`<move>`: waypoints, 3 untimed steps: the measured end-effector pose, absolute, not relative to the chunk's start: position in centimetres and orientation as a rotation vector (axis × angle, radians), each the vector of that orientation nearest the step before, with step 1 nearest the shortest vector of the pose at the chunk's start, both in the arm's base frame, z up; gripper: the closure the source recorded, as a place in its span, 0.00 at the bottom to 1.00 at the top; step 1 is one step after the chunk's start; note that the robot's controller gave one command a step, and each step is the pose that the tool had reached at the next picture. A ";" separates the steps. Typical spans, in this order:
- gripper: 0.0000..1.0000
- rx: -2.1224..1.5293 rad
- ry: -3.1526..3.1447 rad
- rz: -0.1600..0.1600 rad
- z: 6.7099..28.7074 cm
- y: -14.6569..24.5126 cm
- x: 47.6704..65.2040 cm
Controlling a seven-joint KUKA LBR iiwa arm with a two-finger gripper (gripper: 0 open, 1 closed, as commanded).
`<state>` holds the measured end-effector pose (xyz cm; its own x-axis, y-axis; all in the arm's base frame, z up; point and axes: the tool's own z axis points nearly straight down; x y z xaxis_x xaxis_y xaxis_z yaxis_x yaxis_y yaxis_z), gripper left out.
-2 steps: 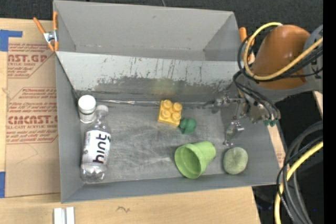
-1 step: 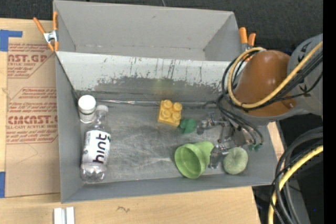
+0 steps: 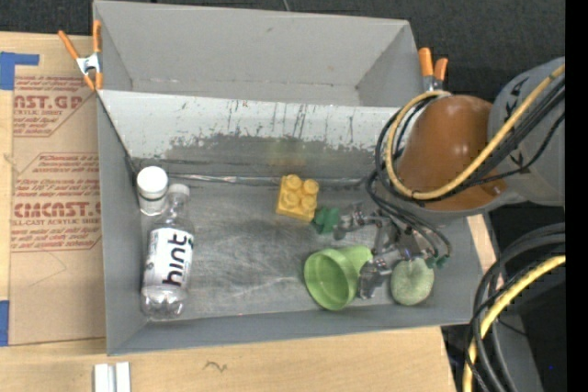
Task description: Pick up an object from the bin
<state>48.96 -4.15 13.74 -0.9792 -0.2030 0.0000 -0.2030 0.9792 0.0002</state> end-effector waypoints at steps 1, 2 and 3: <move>0.00 0.621 -3.106 0.010 7.5 -4.9 48.7; 1.00 0.806 -3.060 0.012 7.6 -4.7 48.9; 1.00 0.806 -3.060 0.012 7.6 -4.7 48.9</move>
Offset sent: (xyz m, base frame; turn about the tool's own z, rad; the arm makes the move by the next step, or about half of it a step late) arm -0.0078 -0.0045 -0.0674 -0.3137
